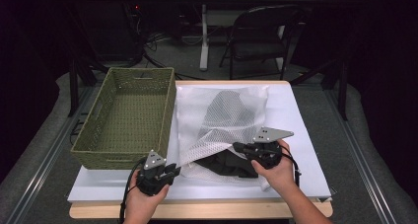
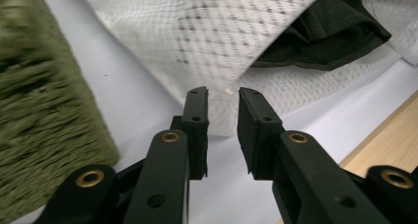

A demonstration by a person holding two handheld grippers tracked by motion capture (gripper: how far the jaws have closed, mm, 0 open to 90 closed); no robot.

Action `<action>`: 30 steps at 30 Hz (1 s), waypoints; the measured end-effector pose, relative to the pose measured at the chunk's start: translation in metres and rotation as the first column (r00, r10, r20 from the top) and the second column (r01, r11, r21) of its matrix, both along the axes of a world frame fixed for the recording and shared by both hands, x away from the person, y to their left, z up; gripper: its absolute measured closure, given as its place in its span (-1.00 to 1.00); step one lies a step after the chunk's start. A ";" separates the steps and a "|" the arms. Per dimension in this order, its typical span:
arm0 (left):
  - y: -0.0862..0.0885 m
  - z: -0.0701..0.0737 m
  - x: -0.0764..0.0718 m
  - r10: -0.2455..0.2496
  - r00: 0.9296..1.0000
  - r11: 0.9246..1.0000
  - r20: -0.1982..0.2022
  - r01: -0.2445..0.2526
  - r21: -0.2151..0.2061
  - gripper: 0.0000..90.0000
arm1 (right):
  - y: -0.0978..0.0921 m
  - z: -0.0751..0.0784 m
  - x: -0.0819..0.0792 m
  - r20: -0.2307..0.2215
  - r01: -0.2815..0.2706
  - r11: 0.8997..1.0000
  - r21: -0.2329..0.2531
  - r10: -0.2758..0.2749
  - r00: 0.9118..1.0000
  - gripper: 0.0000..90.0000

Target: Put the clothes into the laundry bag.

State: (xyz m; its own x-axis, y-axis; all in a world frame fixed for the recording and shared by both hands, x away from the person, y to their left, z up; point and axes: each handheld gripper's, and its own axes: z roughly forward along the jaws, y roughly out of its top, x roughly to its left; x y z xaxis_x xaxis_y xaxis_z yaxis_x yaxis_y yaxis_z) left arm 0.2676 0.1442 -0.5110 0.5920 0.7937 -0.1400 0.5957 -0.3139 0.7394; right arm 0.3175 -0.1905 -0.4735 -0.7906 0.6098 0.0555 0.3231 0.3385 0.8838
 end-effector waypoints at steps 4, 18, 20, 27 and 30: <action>-0.011 -0.009 0.009 0.026 1.000 0.999 -0.018 -0.025 0.036 0.24 | 0.001 0.001 -0.001 0.003 0.002 1.000 0.011 -0.002 1.000 1.00; -0.021 -0.033 0.031 0.077 0.995 0.994 -0.058 -0.072 0.081 0.34 | 0.004 0.005 -0.001 0.018 -0.010 1.000 0.030 0.009 1.000 1.00; -0.019 -0.031 0.030 0.062 0.996 0.996 -0.061 -0.057 0.073 0.65 | 0.005 0.002 0.000 0.018 -0.010 1.000 0.013 0.009 1.000 1.00; -0.016 -0.015 0.025 -0.015 1.000 1.000 -0.008 0.015 0.010 0.91 | 0.003 -0.004 0.003 -0.009 -0.002 1.000 -0.003 0.002 1.000 0.96; -0.015 -0.002 0.025 -0.034 0.999 0.999 0.017 0.034 -0.040 0.92 | 0.001 0.002 0.000 0.017 0.004 1.000 0.006 -0.004 1.000 0.87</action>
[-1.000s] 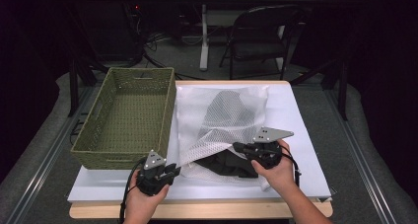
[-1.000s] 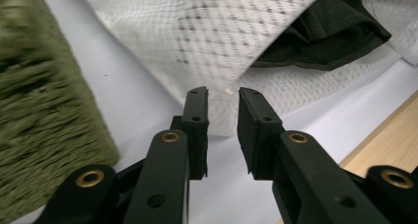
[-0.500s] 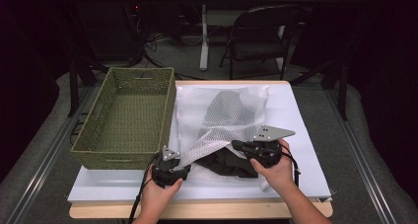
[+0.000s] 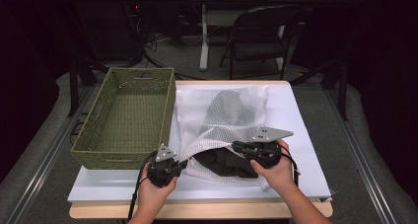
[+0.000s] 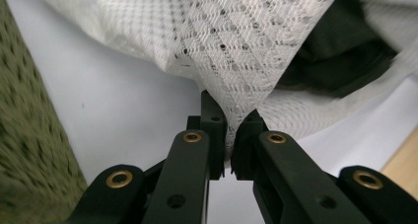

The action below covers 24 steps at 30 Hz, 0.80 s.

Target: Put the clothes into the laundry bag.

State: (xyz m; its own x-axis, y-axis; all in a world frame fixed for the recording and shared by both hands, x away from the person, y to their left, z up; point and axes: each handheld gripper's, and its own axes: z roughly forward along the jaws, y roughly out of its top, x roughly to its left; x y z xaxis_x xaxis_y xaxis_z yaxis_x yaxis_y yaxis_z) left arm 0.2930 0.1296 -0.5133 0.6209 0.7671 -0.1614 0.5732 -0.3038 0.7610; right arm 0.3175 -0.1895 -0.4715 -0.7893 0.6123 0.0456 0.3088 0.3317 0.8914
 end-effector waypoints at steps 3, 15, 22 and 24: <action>-0.001 0.012 0.003 -0.025 1.000 1.000 0.015 0.026 -0.012 0.92 | 0.000 0.008 -0.006 0.029 -0.001 1.000 0.018 0.001 1.000 0.83; -0.021 0.037 0.021 -0.099 0.994 0.994 0.040 0.101 -0.053 0.92 | 0.035 0.010 -0.025 0.072 -0.114 0.993 -0.027 0.116 0.991 0.85; -0.027 0.037 0.025 -0.109 0.993 0.991 0.042 0.112 -0.077 0.92 | 0.058 -0.015 -0.007 0.032 -0.117 0.989 -0.090 0.120 0.992 0.76; -0.028 0.038 0.027 -0.119 0.992 0.989 0.042 0.122 -0.081 0.93 | 0.061 -0.021 -0.002 0.018 -0.115 0.988 -0.101 0.117 0.993 0.73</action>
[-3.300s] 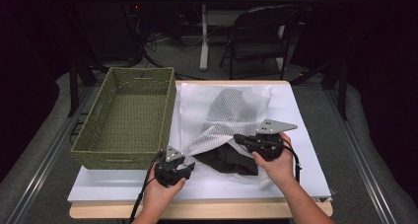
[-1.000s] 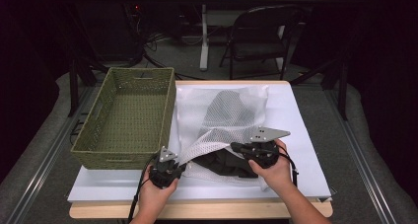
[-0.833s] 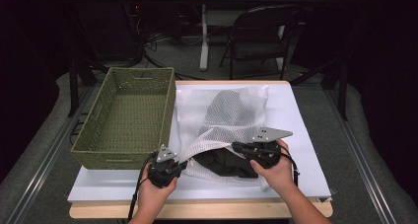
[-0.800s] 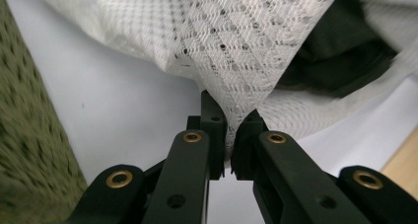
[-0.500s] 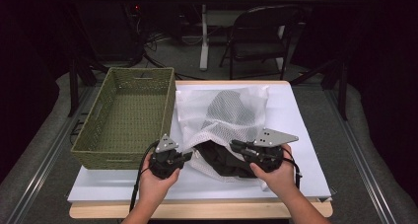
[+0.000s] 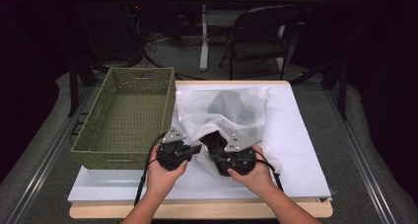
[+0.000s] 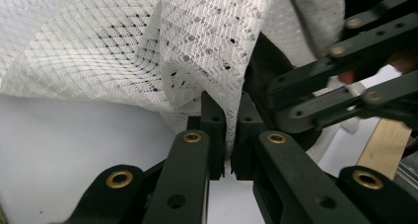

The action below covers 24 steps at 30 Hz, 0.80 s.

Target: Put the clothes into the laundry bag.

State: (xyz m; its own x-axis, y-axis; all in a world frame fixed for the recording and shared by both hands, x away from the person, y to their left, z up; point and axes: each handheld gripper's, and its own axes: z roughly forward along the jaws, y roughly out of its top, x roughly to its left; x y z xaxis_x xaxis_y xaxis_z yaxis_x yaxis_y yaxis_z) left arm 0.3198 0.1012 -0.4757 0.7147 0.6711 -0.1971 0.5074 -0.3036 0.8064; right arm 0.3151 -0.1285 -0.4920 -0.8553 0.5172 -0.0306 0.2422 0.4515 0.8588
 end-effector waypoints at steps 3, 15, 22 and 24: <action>-0.001 -0.001 0.000 0.000 1.000 1.000 0.000 0.000 -0.002 0.92 | 0.002 -0.004 0.004 -0.001 0.012 1.000 0.009 -0.012 1.000 0.66; -0.001 -0.002 -0.001 -0.008 1.000 1.000 -0.004 0.008 0.008 0.92 | 0.012 -0.009 0.013 0.041 0.027 1.000 -0.015 -0.026 0.999 0.87; 0.001 -0.003 -0.002 -0.006 1.000 1.000 -0.007 0.006 0.008 0.92 | 0.010 -0.007 0.016 0.026 0.022 1.000 0.014 -0.023 0.999 0.92; 0.001 -0.003 -0.003 -0.002 1.000 1.000 -0.006 0.002 0.006 0.92 | 0.010 -0.008 0.017 0.020 0.012 1.000 0.015 -0.012 1.000 0.93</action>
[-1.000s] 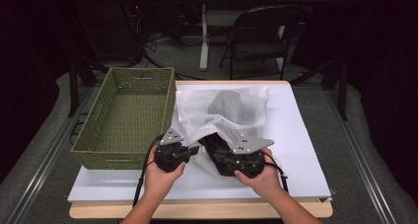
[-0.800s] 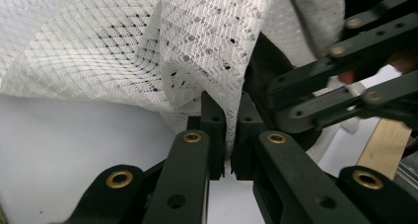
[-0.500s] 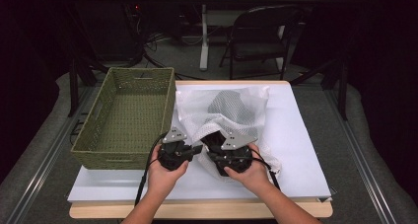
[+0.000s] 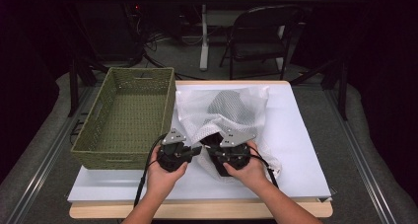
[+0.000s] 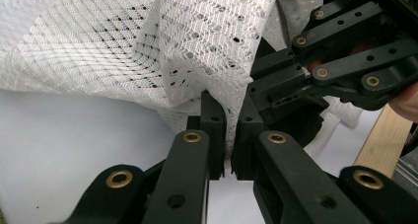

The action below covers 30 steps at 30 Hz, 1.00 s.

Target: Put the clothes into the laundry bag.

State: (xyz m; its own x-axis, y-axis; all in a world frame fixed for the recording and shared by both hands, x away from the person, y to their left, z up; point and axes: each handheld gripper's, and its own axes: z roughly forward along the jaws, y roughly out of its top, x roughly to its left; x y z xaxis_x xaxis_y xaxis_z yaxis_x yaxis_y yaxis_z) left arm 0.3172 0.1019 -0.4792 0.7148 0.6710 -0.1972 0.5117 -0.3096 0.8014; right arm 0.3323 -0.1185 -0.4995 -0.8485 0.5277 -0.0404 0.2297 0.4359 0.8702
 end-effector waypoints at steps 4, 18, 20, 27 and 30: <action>0.003 -0.001 -0.003 0.014 1.000 1.000 0.015 -0.014 0.028 0.83 | 0.000 0.001 0.001 -0.029 -0.014 1.000 0.002 0.014 0.999 0.93; 0.042 0.006 -0.032 0.127 0.991 0.992 0.048 -0.127 0.006 0.12 | 0.003 0.027 -0.015 -0.088 -0.101 0.991 0.089 0.109 0.990 0.93; 0.045 0.008 -0.038 0.127 0.991 0.992 0.052 -0.127 -0.003 0.11 | 0.004 0.037 -0.019 -0.077 -0.116 0.987 0.110 0.125 0.989 0.93; 0.041 0.015 -0.054 0.088 0.994 0.996 0.066 -0.087 -0.027 0.10 | 0.005 0.061 -0.030 -0.057 -0.146 0.975 0.169 0.158 0.986 0.93; 0.034 0.013 -0.056 0.047 0.997 0.999 0.054 -0.046 -0.027 0.06 | 0.002 0.049 -0.024 -0.094 -0.113 0.980 0.161 0.129 0.987 0.93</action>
State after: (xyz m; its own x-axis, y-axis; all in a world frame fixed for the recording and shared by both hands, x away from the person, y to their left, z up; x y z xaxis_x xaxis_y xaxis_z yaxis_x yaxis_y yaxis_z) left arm 0.2608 0.1364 -0.4659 0.6932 0.6989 -0.1761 0.4800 -0.2653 0.8362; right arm 0.3084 -0.1162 -0.4506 -0.9018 0.4136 0.1255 0.2761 0.3279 0.9034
